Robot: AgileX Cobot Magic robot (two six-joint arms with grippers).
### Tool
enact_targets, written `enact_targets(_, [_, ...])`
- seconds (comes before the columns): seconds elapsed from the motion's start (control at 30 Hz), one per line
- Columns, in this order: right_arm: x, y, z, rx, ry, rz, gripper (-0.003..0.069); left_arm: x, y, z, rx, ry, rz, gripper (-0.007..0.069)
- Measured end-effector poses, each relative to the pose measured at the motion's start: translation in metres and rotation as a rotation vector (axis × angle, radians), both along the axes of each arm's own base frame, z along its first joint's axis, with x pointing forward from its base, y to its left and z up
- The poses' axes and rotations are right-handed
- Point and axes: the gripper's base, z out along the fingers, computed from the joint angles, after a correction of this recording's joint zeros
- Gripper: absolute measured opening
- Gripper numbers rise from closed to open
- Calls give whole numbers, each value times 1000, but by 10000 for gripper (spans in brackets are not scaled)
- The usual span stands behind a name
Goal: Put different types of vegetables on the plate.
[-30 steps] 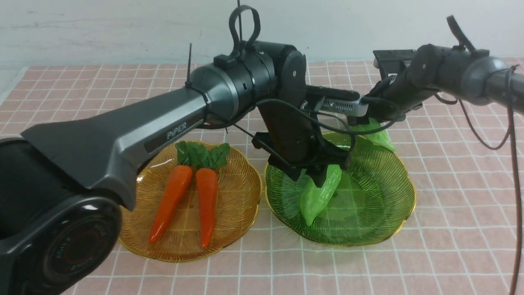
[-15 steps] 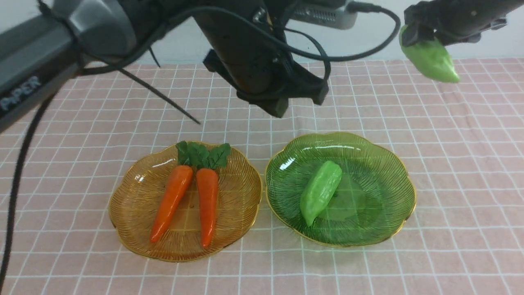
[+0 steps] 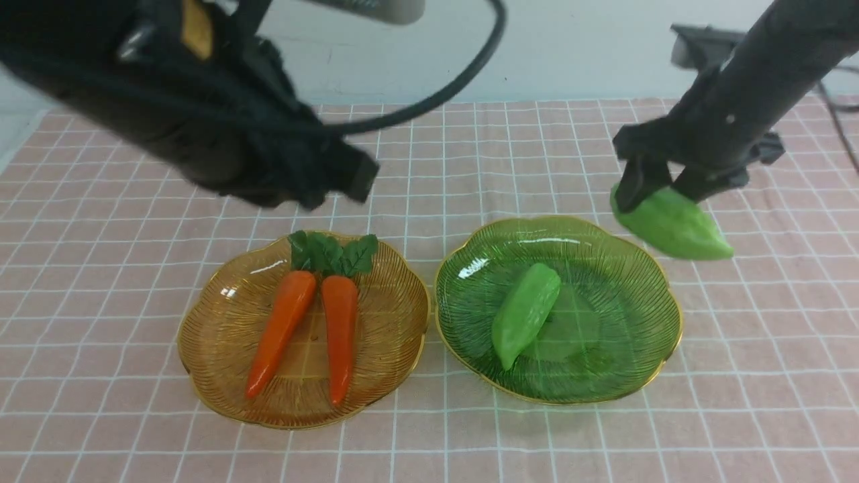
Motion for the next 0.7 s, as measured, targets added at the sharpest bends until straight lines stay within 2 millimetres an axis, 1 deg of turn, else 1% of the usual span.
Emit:
enact_targets(0.07, [3, 0, 13, -14, -21, 39, 520, -2, 2, 1, -6, -10, 0, -3])
enact_targets(0.17, [7, -1, 37, -31, -105, 75, 470, -6, 4, 3, -9, -15, 1, -3])
enact_targets(0.23, [3, -3, 54, -35, -150, 82, 431, -7, 6, 3, -7, -15, 3, -3])
enact_targets(0.3, [-12, -8, 90, -34, -229, 87, 332, -9, 8, 4, 0, -25, 7, -3])
enact_targets(0.33, [-26, -12, 117, -22, -291, 85, 266, -10, 9, 4, 2, -29, 11, -3])
enact_targets(0.37, [-38, -15, 137, -12, -338, 83, 216, -10, 10, 4, 4, -35, 18, -3])
enact_targets(0.4, [-54, -19, 162, 0, -398, 81, 165, -11, 12, 5, 6, -45, 26, -3])
enact_targets(0.43, [-69, -22, 181, 10, -446, 79, 113, -11, 13, 6, 7, -49, 32, -3])
enact_targets(0.47, [-82, -26, 195, 15, -486, 82, 66, -12, 14, 6, 7, -55, 39, -3])
enact_targets(0.5, [-106, -32, 217, 28, -548, 79, 28, -12, 16, 7, 10, -62, 45, -3])
enact_targets(0.53, [-128, -37, 230, 31, -587, 77, 4, -12, 16, 7, 14, -66, 48, -3])
enact_targets(0.57, [-154, -45, 241, 30, -628, 74, -6, -12, 17, 7, 19, -71, 53, -3])
enact_targets(0.6, [-179, -52, 244, 28, -662, 69, -12, -12, 18, 7, 22, -74, 56, -3])
enact_targets(0.63, [-203, -59, 250, 38, -742, 58, -13, -12, 18, 7, 24, -76, 58, -3])
enact_targets(0.67, [-220, -64, 250, 41, -804, 47, -14, -11, 18, 7, 26, -77, 59, -3])
enact_targets(0.7, [-240, -70, 252, 51, -901, 32, -15, -11, 18, 7, 27, -78, 60, -3])
